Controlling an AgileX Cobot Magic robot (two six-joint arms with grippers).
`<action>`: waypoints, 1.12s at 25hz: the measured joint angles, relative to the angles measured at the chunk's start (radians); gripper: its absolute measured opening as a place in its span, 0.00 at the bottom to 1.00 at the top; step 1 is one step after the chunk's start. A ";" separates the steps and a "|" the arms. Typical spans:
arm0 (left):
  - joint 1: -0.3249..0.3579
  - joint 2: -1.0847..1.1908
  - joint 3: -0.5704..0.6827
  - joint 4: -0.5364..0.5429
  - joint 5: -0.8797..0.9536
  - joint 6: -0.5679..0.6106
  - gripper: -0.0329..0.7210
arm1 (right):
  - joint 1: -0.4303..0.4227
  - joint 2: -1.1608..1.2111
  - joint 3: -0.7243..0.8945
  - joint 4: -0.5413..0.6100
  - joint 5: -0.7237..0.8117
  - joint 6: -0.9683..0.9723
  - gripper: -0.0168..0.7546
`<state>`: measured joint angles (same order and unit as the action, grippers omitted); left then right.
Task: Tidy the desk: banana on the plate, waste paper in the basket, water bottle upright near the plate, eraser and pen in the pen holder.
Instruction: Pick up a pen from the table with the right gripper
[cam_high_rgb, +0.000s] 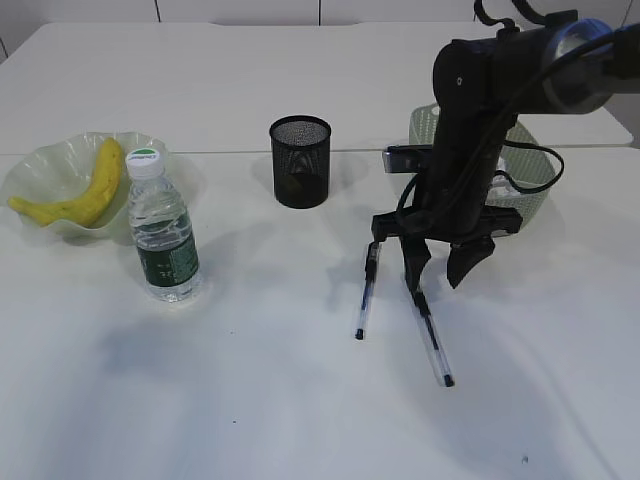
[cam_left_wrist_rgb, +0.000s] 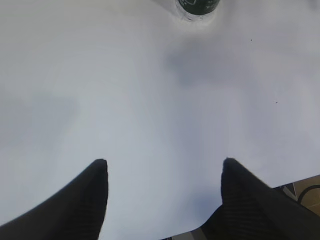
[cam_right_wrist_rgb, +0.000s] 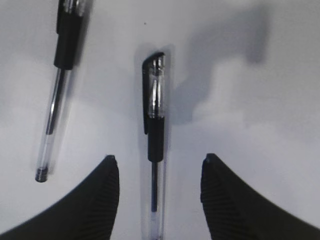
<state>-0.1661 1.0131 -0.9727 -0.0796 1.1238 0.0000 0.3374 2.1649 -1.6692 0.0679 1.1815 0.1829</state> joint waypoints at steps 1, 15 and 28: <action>0.000 0.000 0.000 0.000 0.000 0.000 0.70 | 0.000 0.005 -0.002 0.015 -0.005 -0.010 0.53; 0.000 0.000 0.000 0.000 0.000 0.000 0.70 | 0.000 0.040 -0.006 0.035 -0.062 -0.028 0.53; 0.000 0.000 0.000 0.000 0.000 0.000 0.70 | 0.000 0.090 -0.006 0.035 -0.079 -0.029 0.49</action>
<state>-0.1661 1.0131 -0.9727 -0.0796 1.1238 0.0000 0.3374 2.2550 -1.6750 0.1026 1.1030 0.1535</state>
